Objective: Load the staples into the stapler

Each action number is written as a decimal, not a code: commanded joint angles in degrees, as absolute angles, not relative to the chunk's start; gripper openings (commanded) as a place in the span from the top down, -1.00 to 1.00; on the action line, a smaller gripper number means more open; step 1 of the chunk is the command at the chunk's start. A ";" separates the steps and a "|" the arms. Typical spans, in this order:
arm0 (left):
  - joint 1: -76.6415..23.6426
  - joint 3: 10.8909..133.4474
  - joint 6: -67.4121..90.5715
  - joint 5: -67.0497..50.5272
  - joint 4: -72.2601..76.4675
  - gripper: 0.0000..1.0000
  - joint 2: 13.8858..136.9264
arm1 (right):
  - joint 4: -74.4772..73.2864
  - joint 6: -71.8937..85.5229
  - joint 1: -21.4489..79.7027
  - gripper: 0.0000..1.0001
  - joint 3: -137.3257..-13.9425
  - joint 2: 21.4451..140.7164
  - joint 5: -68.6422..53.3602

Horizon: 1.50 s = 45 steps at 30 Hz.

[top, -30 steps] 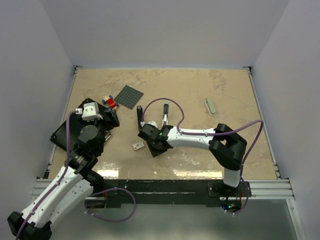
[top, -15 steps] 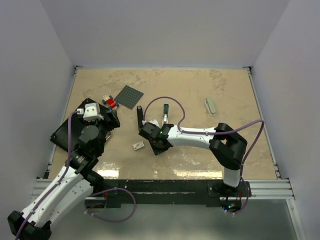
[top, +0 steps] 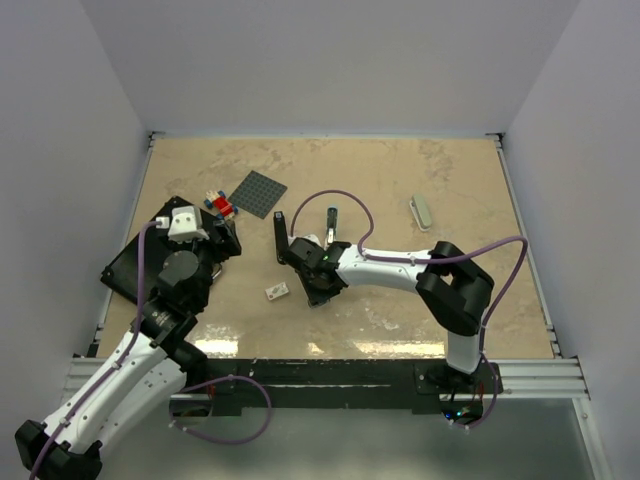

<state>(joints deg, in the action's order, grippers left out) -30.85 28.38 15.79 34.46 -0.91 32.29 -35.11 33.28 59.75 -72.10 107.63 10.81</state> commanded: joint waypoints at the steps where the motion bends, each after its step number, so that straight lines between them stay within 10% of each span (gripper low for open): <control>1: -31.20 28.12 14.85 34.19 2.20 -0.79 32.43 | -33.75 31.99 59.77 0.43 -72.24 108.46 9.93; 16: -31.29 28.04 14.59 34.19 2.20 -0.79 32.43 | -39.11 29.88 59.77 0.79 -78.30 104.68 11.07; 45: -33.13 28.12 14.77 35.68 1.50 -0.79 30.76 | -29.08 40.69 49.75 0.78 -73.31 97.21 25.32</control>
